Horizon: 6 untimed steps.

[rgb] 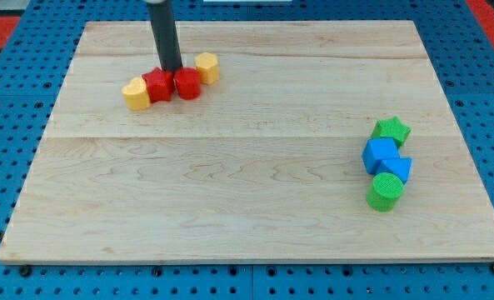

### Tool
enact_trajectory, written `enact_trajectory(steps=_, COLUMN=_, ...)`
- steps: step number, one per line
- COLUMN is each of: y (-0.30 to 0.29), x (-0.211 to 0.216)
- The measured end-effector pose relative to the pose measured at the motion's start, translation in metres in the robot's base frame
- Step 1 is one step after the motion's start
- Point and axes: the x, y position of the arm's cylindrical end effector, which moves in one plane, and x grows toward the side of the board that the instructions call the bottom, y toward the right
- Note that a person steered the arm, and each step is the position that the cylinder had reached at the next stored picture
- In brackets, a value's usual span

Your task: Nudge the red star down a bit

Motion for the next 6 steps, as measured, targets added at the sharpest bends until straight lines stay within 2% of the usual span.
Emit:
enact_trajectory(steps=1, y=-0.002, x=0.019)
enact_trajectory(steps=2, y=-0.059, x=-0.002)
enact_trajectory(steps=3, y=-0.026, x=0.006)
enact_trajectory(steps=4, y=-0.016, x=-0.006)
enact_trajectory(steps=5, y=-0.064, x=-0.032)
enact_trajectory(steps=6, y=-0.055, x=0.061)
